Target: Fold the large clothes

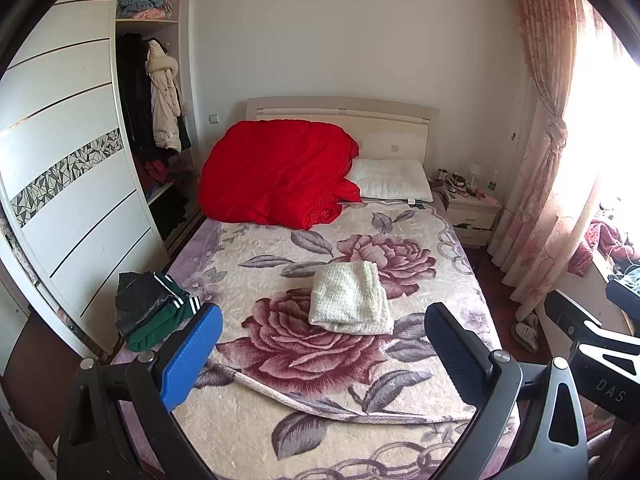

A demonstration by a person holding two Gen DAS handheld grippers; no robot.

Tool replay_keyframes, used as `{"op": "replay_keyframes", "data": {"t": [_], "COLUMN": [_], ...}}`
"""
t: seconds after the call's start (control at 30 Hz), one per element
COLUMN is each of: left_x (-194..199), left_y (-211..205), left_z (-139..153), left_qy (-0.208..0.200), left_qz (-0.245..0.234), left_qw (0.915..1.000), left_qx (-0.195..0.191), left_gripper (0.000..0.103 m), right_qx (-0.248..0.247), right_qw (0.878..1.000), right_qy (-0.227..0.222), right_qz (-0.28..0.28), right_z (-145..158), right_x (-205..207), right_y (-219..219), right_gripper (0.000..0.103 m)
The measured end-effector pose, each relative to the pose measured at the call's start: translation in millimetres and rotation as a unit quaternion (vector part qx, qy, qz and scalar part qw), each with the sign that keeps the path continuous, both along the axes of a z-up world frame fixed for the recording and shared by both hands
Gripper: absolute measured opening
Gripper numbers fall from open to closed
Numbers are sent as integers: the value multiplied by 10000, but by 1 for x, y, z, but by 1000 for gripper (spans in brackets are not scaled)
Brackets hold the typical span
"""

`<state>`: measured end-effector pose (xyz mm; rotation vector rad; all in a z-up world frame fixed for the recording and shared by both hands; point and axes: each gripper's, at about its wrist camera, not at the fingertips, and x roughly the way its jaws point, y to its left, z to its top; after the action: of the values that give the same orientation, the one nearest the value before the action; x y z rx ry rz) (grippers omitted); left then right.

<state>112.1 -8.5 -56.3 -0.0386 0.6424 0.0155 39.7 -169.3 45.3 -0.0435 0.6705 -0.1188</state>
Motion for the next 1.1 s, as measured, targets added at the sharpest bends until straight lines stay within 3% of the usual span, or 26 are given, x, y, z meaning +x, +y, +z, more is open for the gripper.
{"op": "replay_keyframes", "data": {"t": [1.1], "left_x": [-4], "left_y": [-1], "left_z": [8], "left_qy": [94], "left_qz": [43], "left_qw": [9999], "left_qx": [10], "left_gripper": [103], "right_qx": [42], "right_qw": [9998], "right_qy": [21], "right_qz": [185], "right_z": [1], "right_x": [7], "right_y": [2], "right_gripper": [103]}}
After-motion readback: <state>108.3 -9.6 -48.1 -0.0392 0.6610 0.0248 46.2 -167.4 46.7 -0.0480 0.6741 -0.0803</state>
